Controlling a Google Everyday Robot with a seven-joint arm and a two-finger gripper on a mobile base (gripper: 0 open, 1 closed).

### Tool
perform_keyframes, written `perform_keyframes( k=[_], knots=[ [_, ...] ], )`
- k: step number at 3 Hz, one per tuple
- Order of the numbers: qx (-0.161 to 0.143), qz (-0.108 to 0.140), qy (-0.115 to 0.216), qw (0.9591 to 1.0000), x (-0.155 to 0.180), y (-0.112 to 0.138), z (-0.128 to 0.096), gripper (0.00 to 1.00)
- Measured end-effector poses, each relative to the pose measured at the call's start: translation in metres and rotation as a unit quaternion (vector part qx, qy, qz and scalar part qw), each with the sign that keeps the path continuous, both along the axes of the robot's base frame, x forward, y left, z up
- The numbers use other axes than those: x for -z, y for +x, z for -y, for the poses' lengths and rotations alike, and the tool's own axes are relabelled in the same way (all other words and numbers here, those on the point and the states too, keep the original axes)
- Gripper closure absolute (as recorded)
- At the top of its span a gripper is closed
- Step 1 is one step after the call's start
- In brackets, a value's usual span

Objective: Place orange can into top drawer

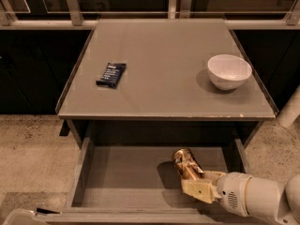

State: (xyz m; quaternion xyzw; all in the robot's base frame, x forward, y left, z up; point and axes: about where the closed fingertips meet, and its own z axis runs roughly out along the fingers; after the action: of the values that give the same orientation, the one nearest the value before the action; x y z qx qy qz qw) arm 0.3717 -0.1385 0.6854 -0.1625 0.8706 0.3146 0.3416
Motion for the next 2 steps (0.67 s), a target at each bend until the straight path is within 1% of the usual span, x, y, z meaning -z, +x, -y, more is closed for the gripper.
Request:
perform_keyframes(
  k=[1,2],
  knots=[
    [-0.013,-0.039,0.018,0.9990,0.0511,0.0073,0.0026,1.00],
    [-0.015,-0.047,0.025,0.9985,0.0594,0.0065,0.0007,0.81]
  ],
)
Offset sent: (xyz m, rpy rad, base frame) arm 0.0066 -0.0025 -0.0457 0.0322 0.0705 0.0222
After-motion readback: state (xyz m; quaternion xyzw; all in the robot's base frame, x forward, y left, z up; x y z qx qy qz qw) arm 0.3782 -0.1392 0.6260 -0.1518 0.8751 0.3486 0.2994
